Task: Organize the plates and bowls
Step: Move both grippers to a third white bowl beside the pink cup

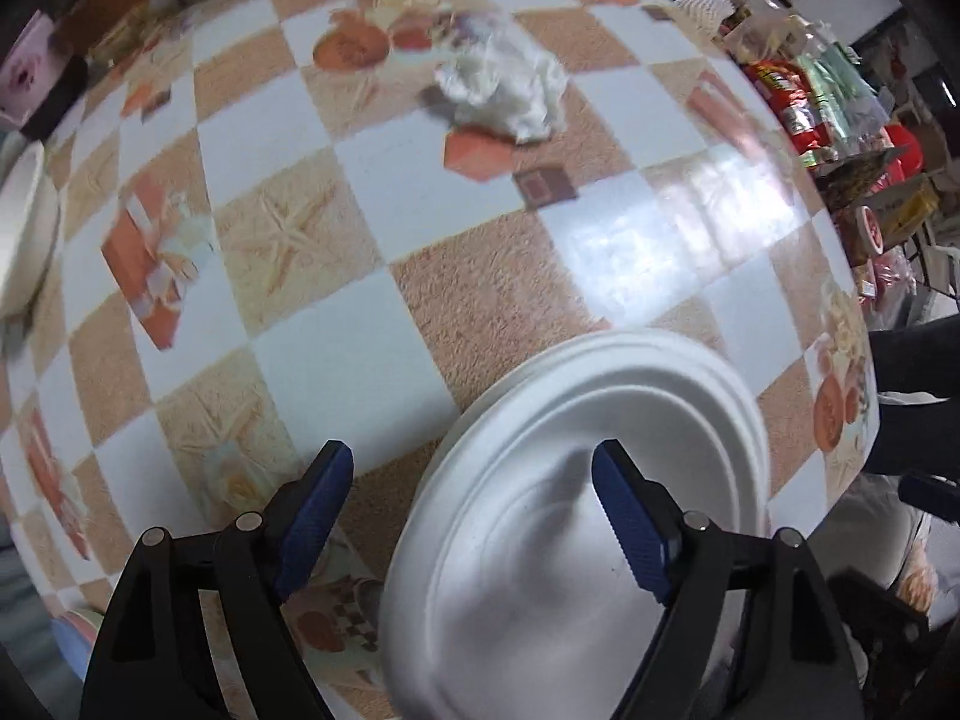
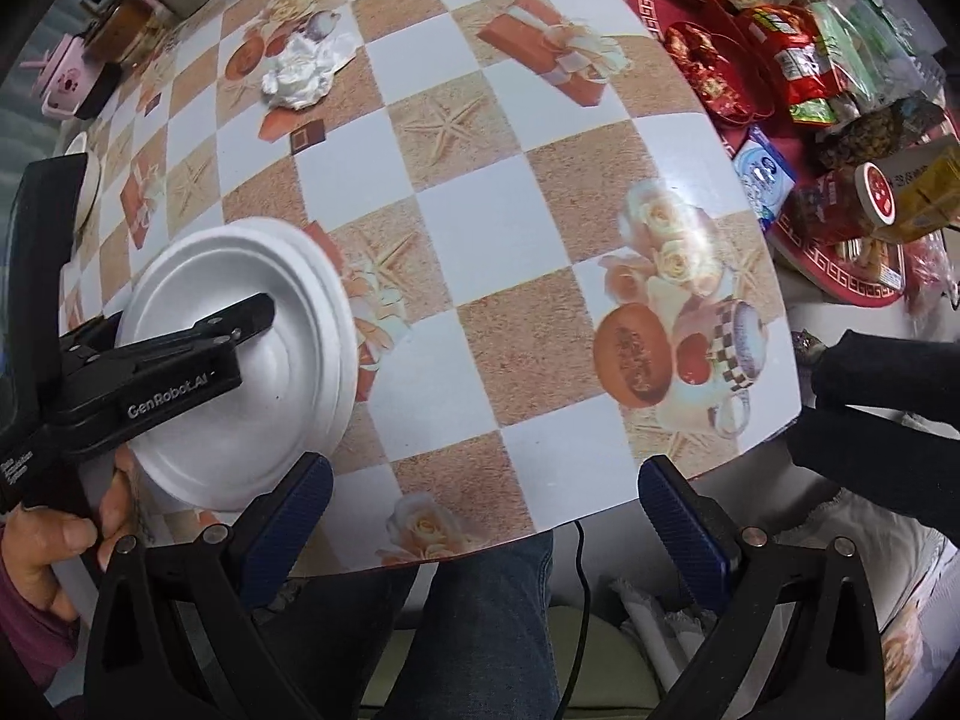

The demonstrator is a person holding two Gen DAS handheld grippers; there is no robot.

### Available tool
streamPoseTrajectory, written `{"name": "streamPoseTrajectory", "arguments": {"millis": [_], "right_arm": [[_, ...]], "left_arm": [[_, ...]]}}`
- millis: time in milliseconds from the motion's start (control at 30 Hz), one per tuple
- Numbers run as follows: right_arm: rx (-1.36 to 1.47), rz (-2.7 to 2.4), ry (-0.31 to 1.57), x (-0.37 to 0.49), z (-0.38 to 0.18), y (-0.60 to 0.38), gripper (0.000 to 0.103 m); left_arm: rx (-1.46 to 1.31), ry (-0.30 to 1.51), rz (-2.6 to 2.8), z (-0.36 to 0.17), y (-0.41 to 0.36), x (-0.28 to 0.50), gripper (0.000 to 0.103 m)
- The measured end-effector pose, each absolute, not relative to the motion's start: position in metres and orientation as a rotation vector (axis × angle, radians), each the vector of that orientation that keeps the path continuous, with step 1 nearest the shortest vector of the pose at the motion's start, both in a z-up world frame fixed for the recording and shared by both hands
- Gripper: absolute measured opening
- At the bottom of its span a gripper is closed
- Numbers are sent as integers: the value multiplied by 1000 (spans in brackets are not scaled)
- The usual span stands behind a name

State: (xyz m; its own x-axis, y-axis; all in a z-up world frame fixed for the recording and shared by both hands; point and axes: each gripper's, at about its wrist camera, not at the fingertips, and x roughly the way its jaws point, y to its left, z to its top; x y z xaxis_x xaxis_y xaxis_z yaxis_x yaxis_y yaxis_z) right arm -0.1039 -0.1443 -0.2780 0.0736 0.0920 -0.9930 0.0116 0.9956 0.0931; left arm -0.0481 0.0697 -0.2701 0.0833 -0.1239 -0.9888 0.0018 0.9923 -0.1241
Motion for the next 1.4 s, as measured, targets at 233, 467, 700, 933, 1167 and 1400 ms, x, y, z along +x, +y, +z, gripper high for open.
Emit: {"name": "streamPoseTrajectory", "arguments": {"millis": [233,467,700,933,1167,1400], "right_arm": [[64,136,1478,-83,-281,-115,103],[-307,54,1465,-57,-316,-64,103],[-207,91,1421,-52,-284,-76,103],[-68,100,1388,-36,-256,-90,103],[-47,257,1375,-6,-227,-30,103],[-51,409,1380,38,-214,77,103]], "left_arm": [[-148,1399,-61,-217,111,-79,85],[-83,1459,36,-228,125,-86,87],[-30,1524,23,-259,109,-86,81],[-48,1418,11,-213,141,-88,82],[-148,1398,171,-188,223,-70,82],[-262,1365,394,-189,332,-41,82]]}}
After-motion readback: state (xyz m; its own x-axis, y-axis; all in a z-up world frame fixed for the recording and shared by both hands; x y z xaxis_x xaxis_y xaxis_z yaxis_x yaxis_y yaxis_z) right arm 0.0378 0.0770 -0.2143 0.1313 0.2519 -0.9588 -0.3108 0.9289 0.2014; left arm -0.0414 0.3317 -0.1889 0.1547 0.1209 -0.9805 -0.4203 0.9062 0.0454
